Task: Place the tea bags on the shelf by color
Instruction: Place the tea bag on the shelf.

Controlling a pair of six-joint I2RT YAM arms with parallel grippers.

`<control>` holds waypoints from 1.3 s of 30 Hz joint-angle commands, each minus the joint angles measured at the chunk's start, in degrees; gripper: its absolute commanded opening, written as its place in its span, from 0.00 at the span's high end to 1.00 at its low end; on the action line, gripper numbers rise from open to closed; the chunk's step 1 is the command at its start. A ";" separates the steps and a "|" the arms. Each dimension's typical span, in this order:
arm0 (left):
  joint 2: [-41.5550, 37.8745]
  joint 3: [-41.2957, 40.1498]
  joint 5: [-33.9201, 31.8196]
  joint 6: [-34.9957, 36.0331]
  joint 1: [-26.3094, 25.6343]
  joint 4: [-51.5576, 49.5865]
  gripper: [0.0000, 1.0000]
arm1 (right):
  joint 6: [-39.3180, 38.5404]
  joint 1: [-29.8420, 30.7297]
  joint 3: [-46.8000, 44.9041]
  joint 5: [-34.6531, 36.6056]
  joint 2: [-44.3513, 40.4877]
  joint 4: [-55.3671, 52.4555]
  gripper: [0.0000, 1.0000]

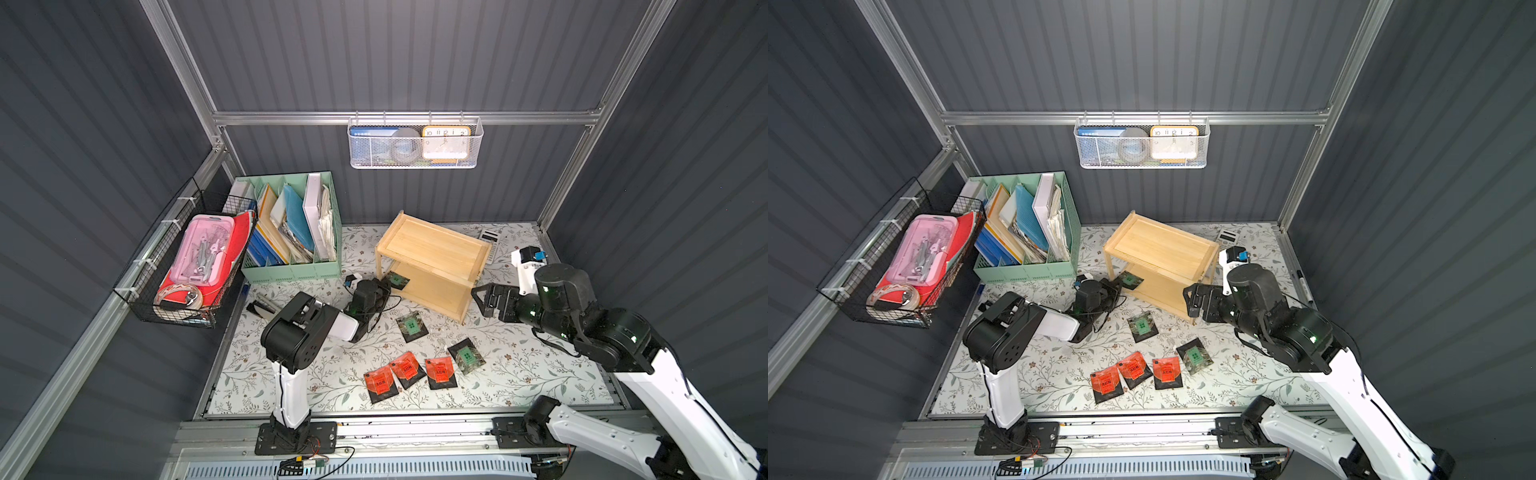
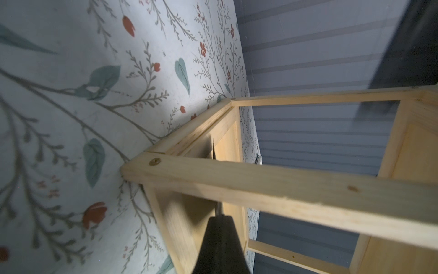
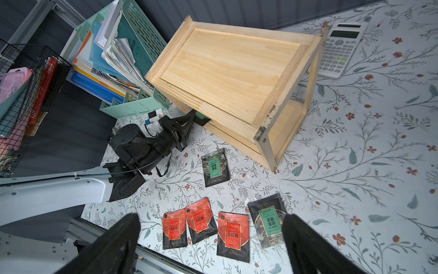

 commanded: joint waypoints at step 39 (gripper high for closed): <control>3.63 2.23 1.55 -2.00 0.55 0.57 0.82 | -1.46 -1.85 1.76 -0.67 -0.72 -1.83 0.01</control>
